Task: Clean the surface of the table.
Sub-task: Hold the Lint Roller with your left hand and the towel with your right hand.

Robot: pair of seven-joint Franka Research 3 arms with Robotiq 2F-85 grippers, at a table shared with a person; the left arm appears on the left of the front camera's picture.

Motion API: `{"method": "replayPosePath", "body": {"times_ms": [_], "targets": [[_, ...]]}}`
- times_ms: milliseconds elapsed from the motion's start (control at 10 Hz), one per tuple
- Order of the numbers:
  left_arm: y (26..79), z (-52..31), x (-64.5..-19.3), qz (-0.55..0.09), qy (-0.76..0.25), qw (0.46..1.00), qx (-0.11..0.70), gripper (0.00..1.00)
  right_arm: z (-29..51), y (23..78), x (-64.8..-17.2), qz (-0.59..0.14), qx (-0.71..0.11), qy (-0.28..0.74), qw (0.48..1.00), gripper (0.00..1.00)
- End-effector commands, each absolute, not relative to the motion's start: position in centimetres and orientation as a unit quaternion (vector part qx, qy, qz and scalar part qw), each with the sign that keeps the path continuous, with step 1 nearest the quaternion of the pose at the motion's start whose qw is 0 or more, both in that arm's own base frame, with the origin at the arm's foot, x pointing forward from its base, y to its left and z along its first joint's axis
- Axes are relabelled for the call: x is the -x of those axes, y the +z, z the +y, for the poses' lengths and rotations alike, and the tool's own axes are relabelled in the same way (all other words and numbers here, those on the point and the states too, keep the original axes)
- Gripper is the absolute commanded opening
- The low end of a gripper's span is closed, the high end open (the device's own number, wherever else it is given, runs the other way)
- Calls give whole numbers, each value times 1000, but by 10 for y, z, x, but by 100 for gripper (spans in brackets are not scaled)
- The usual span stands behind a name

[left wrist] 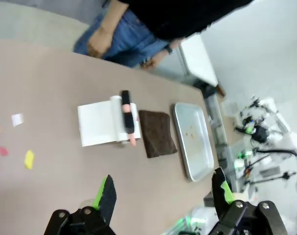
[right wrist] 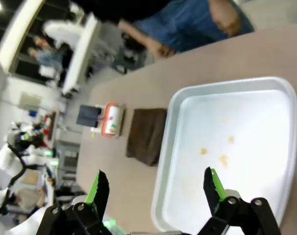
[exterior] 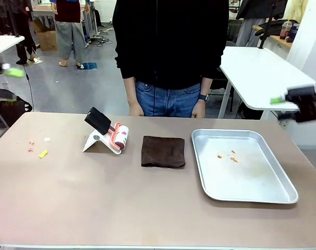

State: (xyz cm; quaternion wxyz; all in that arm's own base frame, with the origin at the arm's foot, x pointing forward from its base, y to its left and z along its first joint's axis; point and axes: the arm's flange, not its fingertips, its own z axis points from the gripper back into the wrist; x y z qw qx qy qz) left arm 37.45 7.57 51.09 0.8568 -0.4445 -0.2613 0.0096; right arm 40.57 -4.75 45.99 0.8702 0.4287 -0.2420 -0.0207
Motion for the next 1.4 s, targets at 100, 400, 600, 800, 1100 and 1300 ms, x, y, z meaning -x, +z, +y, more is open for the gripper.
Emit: {"method": "replayPosePath", "body": {"times_ms": [100,400,600,800,1100,1300], "targets": [[515,7,-422,-217,-18,902,373,100,36,530,-465,-127,-423,-11,897,100],[491,-48,-461,-177,-21,929,324,100,133,543,-524,-70,-356,11,932,100],[466,-62,-476,-170,-3,940,295,100,180,523,-550,-16,-341,50,938,100],[449,-65,-483,-167,4,944,284,100,224,491,-558,55,-337,64,938,100],[437,-60,-490,-168,9,941,293,100,271,435,-543,162,-303,32,939,100],[434,-57,-492,-171,8,939,297,100,268,425,-535,156,-304,33,939,100]]}}
